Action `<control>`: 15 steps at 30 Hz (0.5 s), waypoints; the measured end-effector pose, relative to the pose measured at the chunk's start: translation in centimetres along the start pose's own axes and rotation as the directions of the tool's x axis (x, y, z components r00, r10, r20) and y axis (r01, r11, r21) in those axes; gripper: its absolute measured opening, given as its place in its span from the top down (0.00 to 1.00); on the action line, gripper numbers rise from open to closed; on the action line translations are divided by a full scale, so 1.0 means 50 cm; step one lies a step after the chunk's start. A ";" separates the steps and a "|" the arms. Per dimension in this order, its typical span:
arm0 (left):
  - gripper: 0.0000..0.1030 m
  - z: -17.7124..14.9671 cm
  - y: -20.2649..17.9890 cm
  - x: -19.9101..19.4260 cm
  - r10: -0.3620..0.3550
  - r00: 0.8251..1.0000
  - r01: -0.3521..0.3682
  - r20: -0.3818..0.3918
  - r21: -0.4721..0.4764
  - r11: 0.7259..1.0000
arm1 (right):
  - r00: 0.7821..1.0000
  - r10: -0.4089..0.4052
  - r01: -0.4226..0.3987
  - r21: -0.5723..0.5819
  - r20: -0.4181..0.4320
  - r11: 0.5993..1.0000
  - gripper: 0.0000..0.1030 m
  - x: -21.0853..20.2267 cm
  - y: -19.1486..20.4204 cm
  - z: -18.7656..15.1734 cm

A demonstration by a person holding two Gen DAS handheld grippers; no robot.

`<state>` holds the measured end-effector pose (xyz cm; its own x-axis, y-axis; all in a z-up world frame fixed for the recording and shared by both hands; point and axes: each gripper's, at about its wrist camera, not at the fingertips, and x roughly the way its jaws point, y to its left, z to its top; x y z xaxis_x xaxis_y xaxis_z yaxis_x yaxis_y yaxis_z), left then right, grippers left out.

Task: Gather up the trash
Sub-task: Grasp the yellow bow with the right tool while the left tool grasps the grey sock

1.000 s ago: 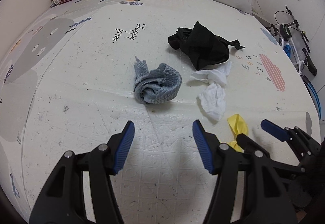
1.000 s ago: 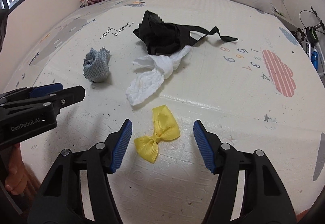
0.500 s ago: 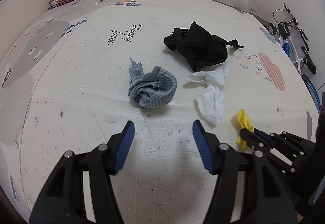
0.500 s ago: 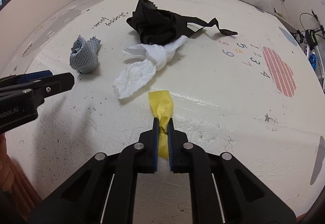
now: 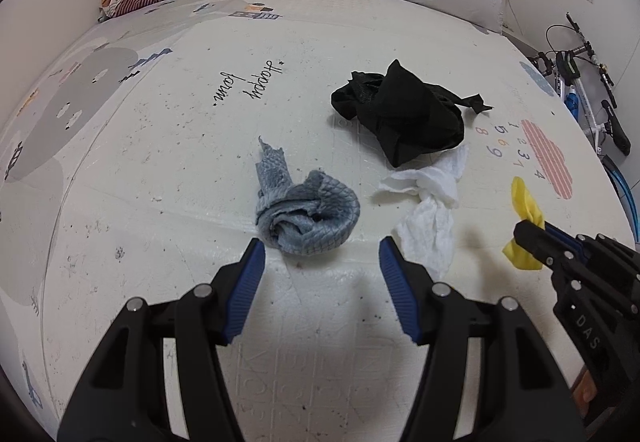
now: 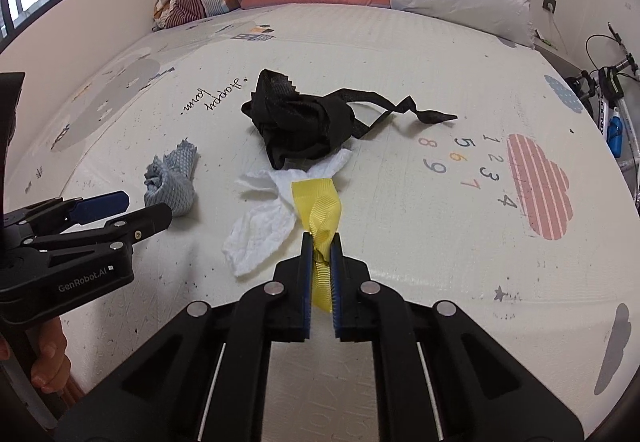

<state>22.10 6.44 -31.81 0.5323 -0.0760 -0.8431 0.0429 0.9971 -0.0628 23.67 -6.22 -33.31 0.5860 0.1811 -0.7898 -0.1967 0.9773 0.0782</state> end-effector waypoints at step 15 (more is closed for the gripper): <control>0.86 0.026 0.006 0.067 0.046 0.999 -0.047 -0.028 -0.014 0.999 | 0.997 0.070 -0.071 0.040 0.014 0.997 0.93 0.044 -0.015 0.032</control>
<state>24.97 6.49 -33.97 0.5097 -0.0296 -0.8598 0.0063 0.9995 -0.0307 26.38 -6.38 -34.12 0.5819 0.2509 -0.7736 -0.2062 0.9657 0.1581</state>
